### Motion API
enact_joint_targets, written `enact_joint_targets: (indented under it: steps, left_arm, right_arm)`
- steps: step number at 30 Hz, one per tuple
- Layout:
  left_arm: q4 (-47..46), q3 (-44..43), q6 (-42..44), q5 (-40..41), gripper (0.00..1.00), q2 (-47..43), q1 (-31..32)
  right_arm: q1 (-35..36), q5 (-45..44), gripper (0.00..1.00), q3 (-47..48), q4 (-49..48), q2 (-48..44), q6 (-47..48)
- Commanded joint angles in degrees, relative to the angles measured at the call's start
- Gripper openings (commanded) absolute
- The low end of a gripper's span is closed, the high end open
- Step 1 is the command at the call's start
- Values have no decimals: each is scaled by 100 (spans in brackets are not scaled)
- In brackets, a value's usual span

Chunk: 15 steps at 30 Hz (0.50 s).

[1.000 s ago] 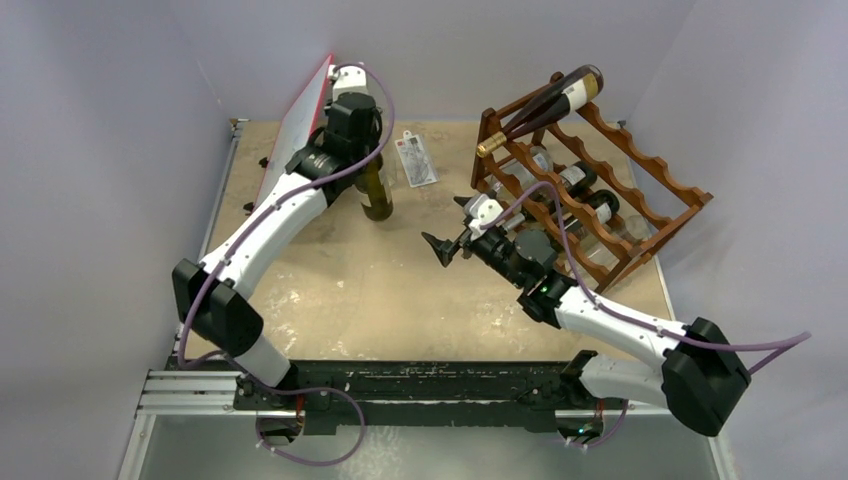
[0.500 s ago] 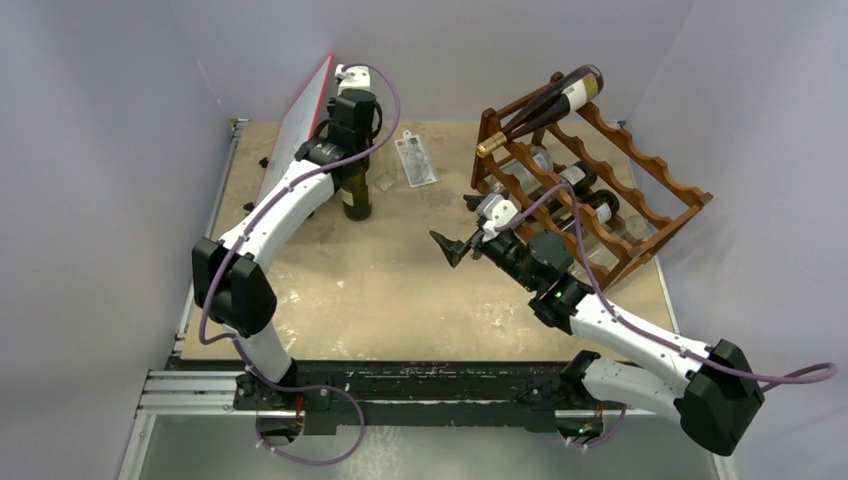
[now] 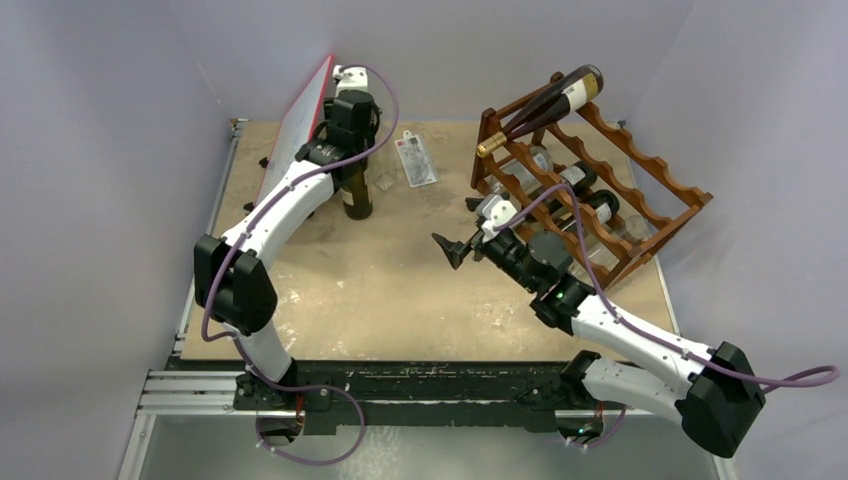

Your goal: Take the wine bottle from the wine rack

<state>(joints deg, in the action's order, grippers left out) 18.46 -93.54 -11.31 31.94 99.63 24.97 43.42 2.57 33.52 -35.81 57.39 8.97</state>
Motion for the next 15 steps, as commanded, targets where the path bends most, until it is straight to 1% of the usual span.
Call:
enact_joint_targets:
  steps: [1, 3, 5, 12, 15]
  left_arm:
    - [-479, 2, -29, -4, 57, -166, -53]
    - [-475, 19, -45, 20, 68, -230, -54]
    - [-435, 16, -61, 53, 72, -282, -49]
    - [-390, -20, -124, -90, 78, -694, -53]
    - [-302, -158, -208, -148, 79, -907, -52]
  right_arm:
    - [-26, -54, 100, 197, -62, -229, -10]
    - [-26, -55, 100, 204, -18, -256, 1]
    - [-26, -63, 100, 208, 10, -282, 4]
    - [-24, -84, 100, 314, 229, -386, 33]
    - [-26, -226, 100, 421, 504, -475, 121]
